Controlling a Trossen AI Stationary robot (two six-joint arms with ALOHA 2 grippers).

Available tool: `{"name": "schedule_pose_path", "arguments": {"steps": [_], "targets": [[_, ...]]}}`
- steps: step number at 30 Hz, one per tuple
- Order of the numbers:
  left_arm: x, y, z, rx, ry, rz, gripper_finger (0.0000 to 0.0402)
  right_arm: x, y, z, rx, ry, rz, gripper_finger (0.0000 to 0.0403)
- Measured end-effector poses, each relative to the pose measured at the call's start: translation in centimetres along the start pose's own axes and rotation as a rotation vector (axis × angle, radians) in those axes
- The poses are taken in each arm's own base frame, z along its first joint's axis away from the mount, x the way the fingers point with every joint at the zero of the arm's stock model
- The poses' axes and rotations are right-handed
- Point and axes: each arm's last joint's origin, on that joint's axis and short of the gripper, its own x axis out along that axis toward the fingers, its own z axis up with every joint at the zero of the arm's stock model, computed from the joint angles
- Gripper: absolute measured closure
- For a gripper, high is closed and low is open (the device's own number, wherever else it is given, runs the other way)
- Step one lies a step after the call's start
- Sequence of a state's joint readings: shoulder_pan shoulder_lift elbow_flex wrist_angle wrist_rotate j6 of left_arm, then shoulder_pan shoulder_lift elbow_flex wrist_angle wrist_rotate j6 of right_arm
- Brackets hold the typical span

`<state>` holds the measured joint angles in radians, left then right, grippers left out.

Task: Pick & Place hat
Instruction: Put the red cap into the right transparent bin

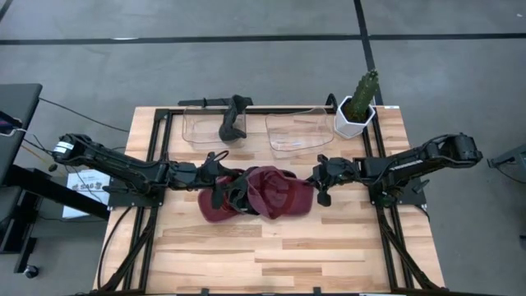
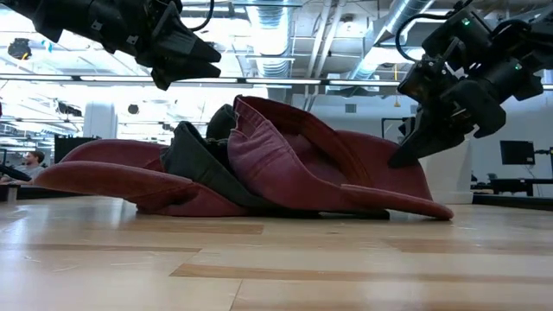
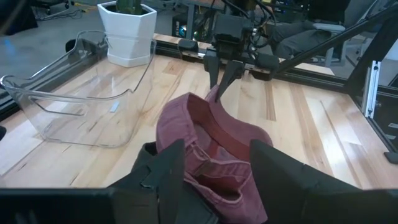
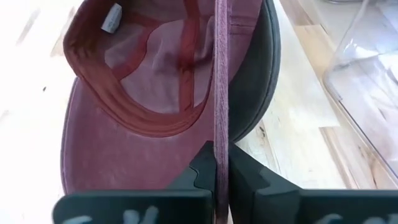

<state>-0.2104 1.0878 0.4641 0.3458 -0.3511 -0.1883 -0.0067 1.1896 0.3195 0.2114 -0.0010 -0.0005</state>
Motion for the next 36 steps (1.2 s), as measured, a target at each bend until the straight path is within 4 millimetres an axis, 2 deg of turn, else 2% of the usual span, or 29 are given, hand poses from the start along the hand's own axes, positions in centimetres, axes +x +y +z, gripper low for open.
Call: {"name": "schedule_pose_path", "arguments": {"steps": [10,18,31,36], "targets": [[0.0,0.0,0.0,0.000,0.000,0.000,0.0225,-0.3,0.0,-0.2,0.003,0.027,-0.002,0.0397],[0.0,0.0,0.0,0.000,0.000,-0.001,0.0225,-2.2,0.1,-0.5,0.070,0.066,-0.025,0.0397],[0.0,0.0,0.0,0.000,0.000,0.000,0.0225,-3.9,1.6,0.5,-0.020,-0.046,-0.086,0.0400],[0.0,0.0,0.0,0.000,0.000,-0.001,0.0225,-5.2,2.4,2.3,-0.039,-0.134,-0.202,0.0400]]}}
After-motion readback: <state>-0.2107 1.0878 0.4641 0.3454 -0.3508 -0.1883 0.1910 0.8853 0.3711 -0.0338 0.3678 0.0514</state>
